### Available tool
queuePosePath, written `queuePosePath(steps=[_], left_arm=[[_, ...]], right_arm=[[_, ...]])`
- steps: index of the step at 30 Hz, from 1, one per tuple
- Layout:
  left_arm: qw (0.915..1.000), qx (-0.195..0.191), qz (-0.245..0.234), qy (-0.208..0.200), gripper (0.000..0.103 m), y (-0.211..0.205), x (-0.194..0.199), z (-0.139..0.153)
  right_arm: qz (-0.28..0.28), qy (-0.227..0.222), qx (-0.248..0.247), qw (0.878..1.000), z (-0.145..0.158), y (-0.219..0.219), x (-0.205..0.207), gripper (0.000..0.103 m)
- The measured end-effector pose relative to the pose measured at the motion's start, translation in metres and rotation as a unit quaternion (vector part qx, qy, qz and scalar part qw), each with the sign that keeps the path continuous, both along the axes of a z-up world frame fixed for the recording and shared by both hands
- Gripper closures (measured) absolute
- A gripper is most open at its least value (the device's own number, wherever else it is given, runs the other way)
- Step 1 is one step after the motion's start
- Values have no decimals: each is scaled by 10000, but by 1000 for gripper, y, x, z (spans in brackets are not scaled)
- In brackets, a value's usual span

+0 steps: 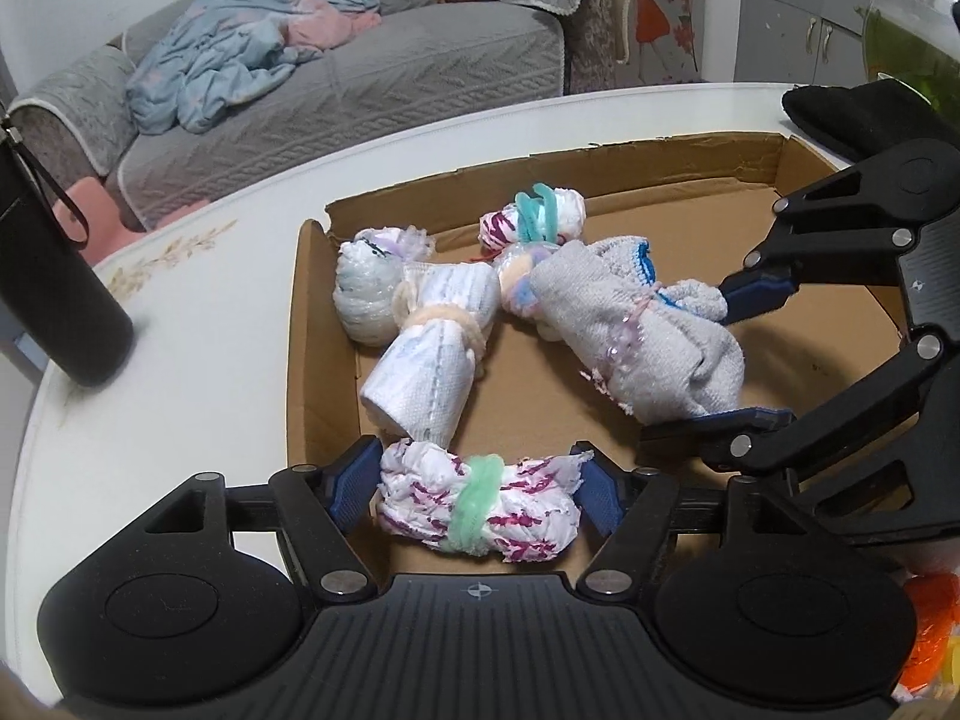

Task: Organize objects
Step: 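Place both held bundles into the tray and open both grippers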

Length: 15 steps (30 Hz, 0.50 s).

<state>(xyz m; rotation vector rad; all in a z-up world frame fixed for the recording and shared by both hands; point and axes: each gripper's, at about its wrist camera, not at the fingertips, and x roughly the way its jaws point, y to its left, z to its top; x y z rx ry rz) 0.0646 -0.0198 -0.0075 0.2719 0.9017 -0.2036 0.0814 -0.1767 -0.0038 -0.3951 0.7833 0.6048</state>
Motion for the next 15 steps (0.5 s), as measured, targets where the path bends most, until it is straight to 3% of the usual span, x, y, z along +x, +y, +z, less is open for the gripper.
queuePosePath(steps=[5,8,15], left_arm=[[10000,-65,29,28,28,2,-2,3],[9999,90,44,-114,22,0,-8,10],[9999,45,-24,-135,21,3,-14,19]], right_arm=[[16,-43,15,10000,5,-2,-1,50],[16,-69,32,10000,9,-4,-1,43],[60,-109,28,9999,15,-2,-4,42]])
